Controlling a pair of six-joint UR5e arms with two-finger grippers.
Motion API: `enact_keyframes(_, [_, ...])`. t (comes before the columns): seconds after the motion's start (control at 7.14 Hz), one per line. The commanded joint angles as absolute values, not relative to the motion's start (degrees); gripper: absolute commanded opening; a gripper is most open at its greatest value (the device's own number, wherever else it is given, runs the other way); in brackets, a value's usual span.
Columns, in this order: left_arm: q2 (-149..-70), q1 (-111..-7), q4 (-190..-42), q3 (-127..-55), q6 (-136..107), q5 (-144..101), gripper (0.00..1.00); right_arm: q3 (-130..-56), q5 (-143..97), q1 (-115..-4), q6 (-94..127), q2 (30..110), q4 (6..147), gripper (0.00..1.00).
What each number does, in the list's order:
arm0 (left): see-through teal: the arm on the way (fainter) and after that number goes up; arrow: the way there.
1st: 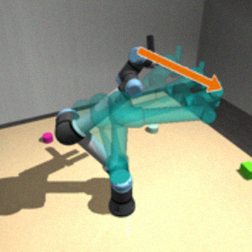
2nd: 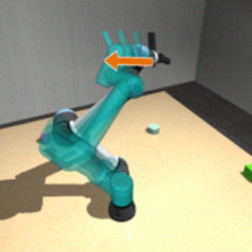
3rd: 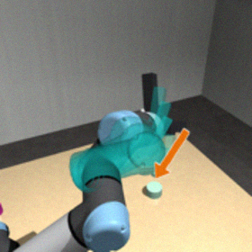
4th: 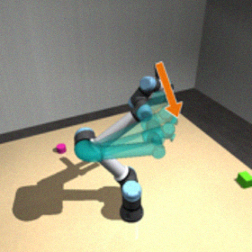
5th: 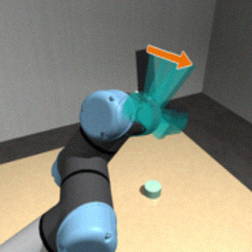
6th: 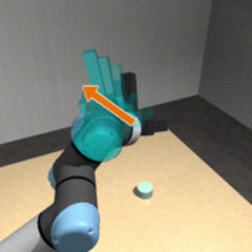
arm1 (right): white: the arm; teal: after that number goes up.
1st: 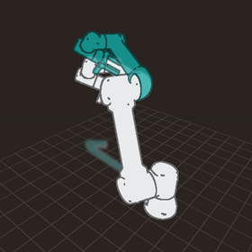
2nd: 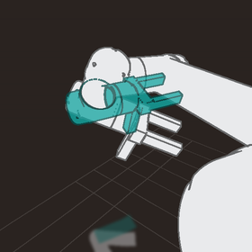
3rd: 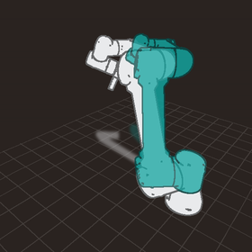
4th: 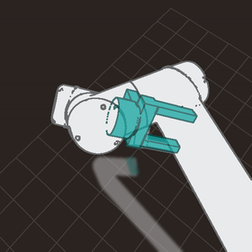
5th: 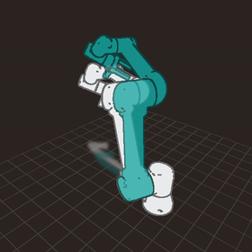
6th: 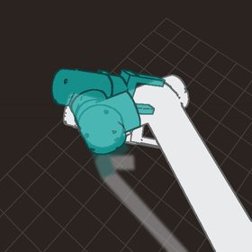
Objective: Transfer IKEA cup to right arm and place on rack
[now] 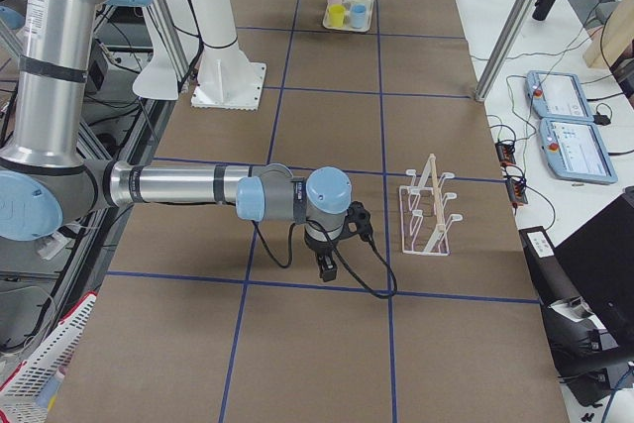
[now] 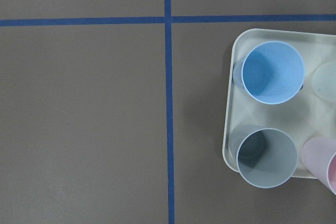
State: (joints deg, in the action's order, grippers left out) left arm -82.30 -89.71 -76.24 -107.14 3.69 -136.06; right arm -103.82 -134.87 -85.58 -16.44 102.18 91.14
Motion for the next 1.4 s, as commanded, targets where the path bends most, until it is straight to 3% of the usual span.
enact_keyframes(0.0, [-81.6, -89.7, -76.4, -106.7, 4.0, -136.6, 1.0, -103.7, -134.4, -85.6, -16.5, 102.2, 91.1, 0.99])
enact_keyframes(0.42, [-77.8, -90.2, -77.1, -107.2, 4.8, -136.7, 1.0, -103.2, -133.8, -85.5, -17.5, 102.2, 90.4, 0.99])
enact_keyframes(1.26, [-77.8, -90.2, -78.3, -107.3, 7.6, -139.6, 1.0, -106.2, -134.5, -86.0, -10.9, 101.2, 88.1, 0.99])
